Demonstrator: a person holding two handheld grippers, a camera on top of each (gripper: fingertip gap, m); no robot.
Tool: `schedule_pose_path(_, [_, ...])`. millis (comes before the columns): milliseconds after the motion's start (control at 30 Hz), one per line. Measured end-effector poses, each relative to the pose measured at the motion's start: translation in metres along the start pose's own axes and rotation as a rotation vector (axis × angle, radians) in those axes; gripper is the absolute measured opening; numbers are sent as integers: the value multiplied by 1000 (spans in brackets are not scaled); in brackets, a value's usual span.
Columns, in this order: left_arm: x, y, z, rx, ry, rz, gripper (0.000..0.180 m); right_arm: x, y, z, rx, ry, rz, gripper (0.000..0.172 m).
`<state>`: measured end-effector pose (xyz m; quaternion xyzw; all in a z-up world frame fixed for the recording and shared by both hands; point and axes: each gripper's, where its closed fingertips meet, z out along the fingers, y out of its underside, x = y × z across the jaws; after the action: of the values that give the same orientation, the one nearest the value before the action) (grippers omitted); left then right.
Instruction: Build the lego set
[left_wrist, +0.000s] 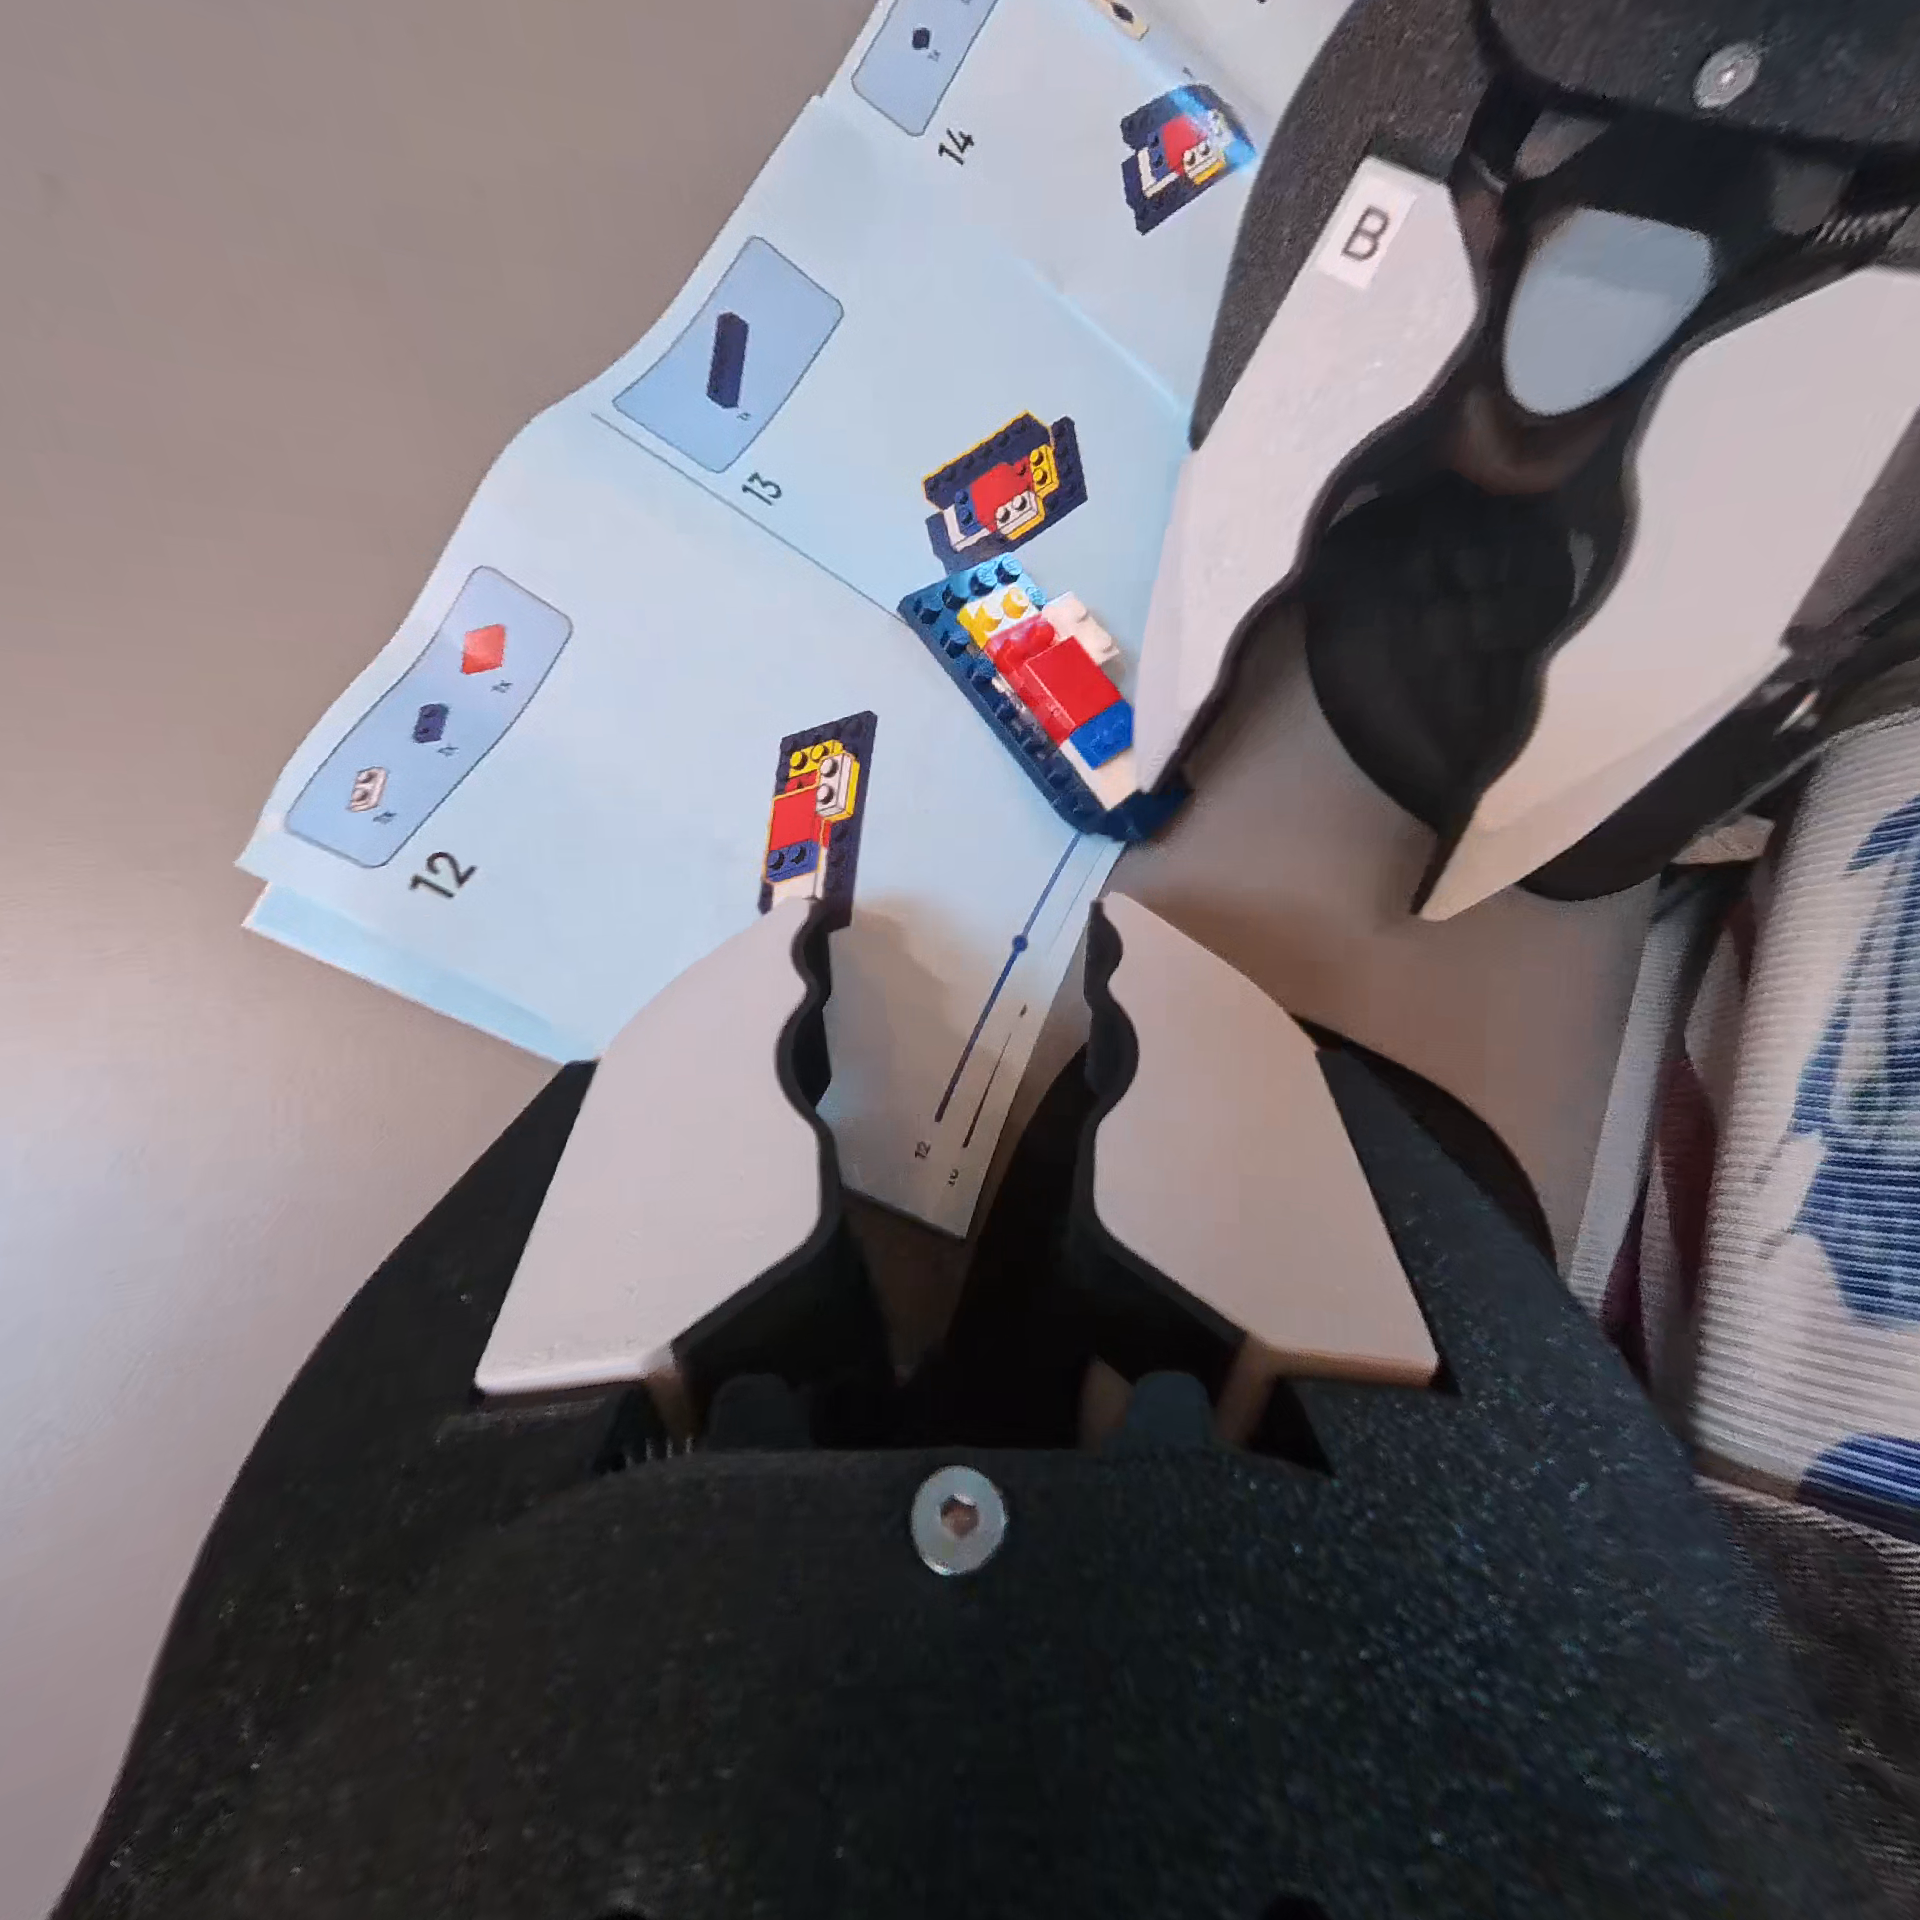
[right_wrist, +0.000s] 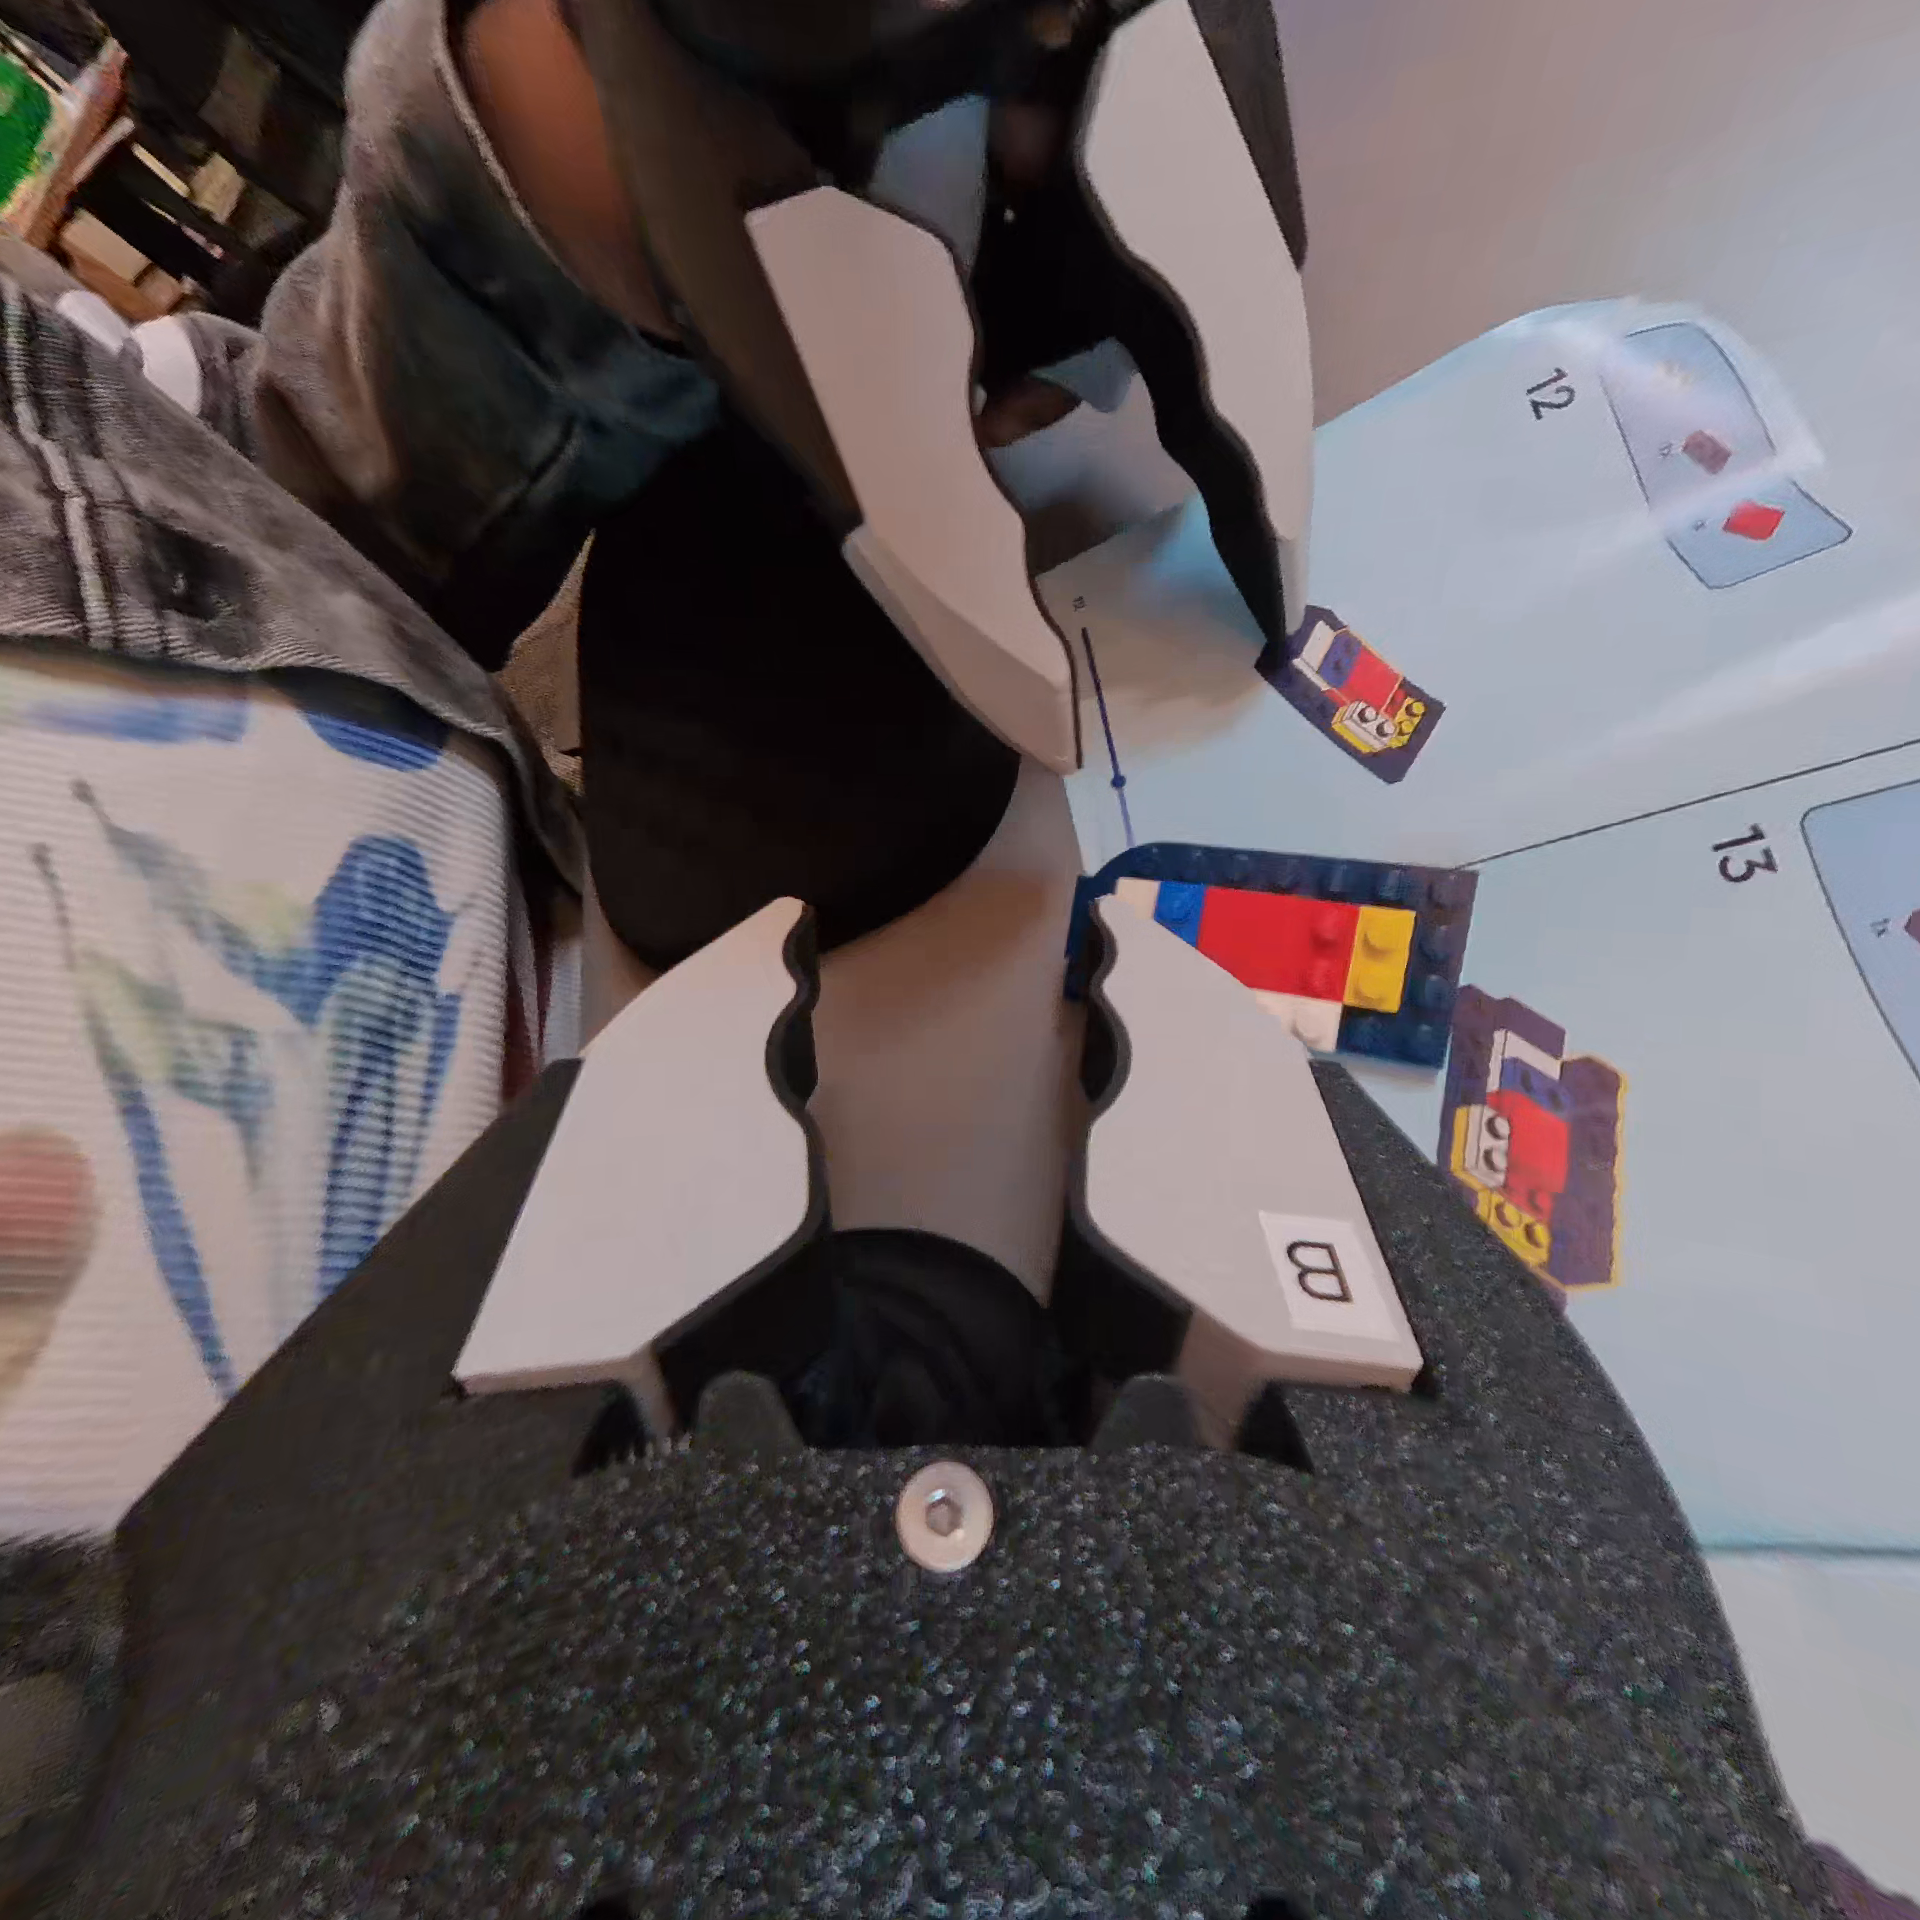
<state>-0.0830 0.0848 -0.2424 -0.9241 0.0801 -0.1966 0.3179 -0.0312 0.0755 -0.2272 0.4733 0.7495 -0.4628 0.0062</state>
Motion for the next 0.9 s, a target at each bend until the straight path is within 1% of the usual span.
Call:
schedule_pose_path(67, [-2,-1,-3,12,-36,10,51,0,0,7,-41,-1,-9,49])
schedule_pose_path(100, [0,-2,-4,20,-49,24,53,-4,-2,9,-51,-28,-22,50])
schedule_pose_path(167, [5,-6,-4,43,-53,58,54,-12,-7,1,-40,-70,-35,49])
schedule_pose_path(200, [5,-7,-5,55,-65,65,54,-11,-6,-7,-51,-61,-41,47])
schedule_pose_path(233, [0,-7,-7,58,-86,60,53,-8,1,-14,-87,-38,-48,40])
schedule_pose_path(300, [-12,-1,-8,33,-118,30,52,-2,19,-22,-181,-3,-41,40])
schedule_pose_path(367, [-15,5,-7,9,-90,-18,50,2,29,-19,-216,-1,-28,43])
schedule_pose_path(433, [-14,6,-6,14,-80,-37,48,4,26,-9,-205,-8,-38,47])
schedule_pose_path(500, [-14,6,-6,21,-89,-41,48,5,16,0,-177,-21,-45,49])
schedule_pose_path(600, [-12,7,-7,33,-74,-49,49,3,-4,13,-99,-53,-8,54])
schedule_pose_path(667, [-11,7,-7,38,-69,-53,49,7,-6,17,-95,-47,6,57])
schedule_pose_path(733, [-10,7,-8,37,-70,-47,49,4,-2,15,-109,-61,-7,56])
schedule_pose_path(833, [-10,4,-9,41,-96,-25,48,-2,-7,-2,-62,-74,-79,52])
schedule_pose_path(900, [-9,-3,-10,65,-121,4,45,7,-11,-18,-49,-14,-196,39])
